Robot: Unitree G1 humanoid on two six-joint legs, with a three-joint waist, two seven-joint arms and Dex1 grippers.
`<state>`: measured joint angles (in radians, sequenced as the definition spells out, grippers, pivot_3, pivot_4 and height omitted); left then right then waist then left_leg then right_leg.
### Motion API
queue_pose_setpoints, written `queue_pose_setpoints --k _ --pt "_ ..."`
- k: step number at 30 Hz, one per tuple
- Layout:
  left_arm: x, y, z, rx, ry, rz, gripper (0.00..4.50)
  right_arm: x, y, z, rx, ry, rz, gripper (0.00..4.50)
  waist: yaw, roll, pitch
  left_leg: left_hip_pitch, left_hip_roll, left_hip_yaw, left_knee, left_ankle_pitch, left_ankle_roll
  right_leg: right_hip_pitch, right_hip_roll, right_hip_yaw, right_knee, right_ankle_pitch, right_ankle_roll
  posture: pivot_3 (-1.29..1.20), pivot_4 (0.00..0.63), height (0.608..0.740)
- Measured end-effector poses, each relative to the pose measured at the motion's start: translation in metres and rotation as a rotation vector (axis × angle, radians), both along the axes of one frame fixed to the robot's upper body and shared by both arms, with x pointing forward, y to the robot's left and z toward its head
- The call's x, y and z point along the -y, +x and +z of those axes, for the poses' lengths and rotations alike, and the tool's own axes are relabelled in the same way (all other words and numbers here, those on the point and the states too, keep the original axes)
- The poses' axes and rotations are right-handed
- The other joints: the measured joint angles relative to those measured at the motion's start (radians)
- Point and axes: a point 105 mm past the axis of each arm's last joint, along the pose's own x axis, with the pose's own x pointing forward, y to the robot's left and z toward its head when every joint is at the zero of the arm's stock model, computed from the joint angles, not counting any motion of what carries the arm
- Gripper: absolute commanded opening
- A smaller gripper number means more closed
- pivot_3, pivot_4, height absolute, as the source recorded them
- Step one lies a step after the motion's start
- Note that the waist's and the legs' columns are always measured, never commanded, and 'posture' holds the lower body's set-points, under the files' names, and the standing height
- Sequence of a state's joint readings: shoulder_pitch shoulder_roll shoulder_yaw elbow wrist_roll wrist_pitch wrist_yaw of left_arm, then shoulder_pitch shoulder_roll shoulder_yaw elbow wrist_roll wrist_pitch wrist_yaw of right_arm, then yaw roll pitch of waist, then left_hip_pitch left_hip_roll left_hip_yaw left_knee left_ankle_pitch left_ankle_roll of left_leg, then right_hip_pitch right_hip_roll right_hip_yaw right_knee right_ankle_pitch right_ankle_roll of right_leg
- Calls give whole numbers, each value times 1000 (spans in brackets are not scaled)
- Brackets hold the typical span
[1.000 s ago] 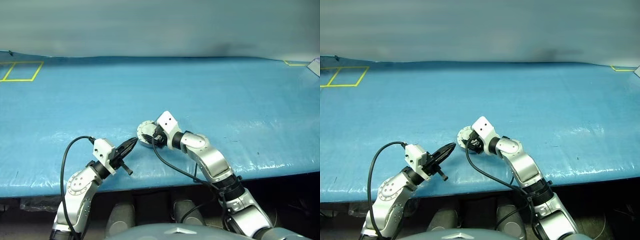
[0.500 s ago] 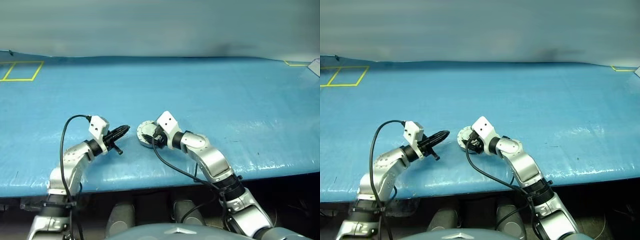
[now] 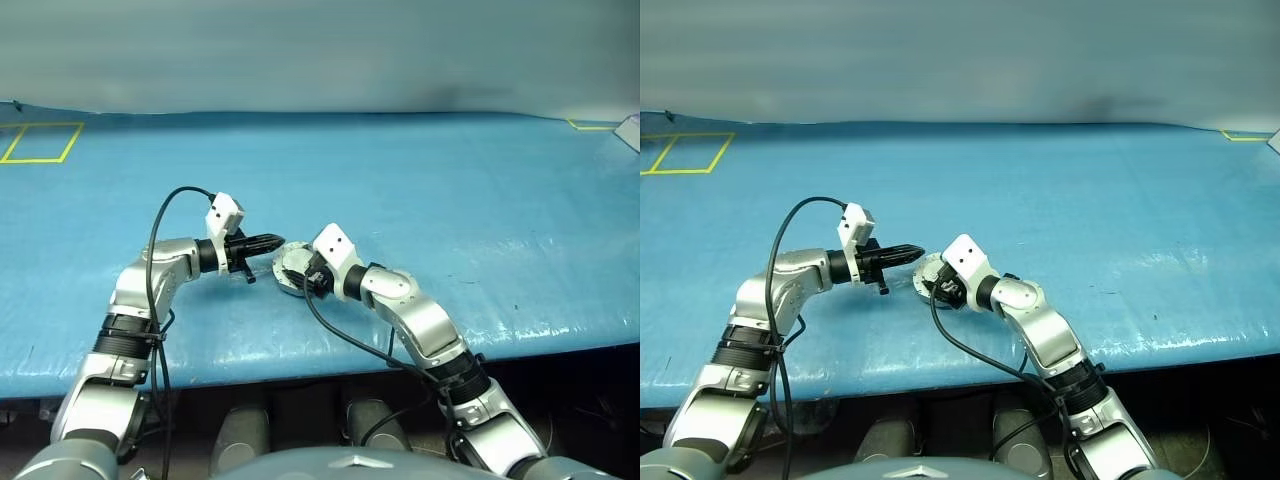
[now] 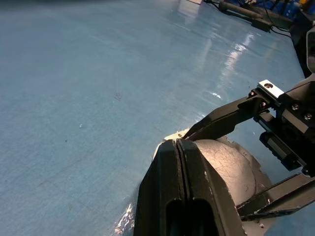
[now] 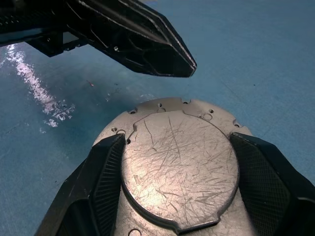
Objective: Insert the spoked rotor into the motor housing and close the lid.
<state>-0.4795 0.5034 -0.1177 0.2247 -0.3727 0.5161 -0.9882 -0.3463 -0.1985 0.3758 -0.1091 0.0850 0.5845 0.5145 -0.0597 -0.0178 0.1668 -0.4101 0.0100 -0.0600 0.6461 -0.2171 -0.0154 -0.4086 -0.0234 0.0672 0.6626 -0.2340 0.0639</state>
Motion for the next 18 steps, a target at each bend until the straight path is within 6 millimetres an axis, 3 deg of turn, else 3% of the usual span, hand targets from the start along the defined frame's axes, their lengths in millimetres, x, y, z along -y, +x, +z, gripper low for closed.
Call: queue_pose_setpoints --k 3,15,18 --pt "-2 1 -8 -29 47 -12 0 1 0 0 3 2 -11 3051 0 0 0 0 0 0 0 0 0 0 0 0 0 0 0 0 150 740" --pt "8 7 -6 -36 118 -105 0 3 -2 -1 3 6 -31 3051 7 0 0 0 0 -1 0 0 0 0 0 0 -1 0 0 0 150 740" --pt "11 7 -5 -34 131 -126 0 6 -5 -1 4 10 -41 4073 12 0 0 -1 -1 -1 0 0 0 0 0 0 -1 0 0 0 150 740"
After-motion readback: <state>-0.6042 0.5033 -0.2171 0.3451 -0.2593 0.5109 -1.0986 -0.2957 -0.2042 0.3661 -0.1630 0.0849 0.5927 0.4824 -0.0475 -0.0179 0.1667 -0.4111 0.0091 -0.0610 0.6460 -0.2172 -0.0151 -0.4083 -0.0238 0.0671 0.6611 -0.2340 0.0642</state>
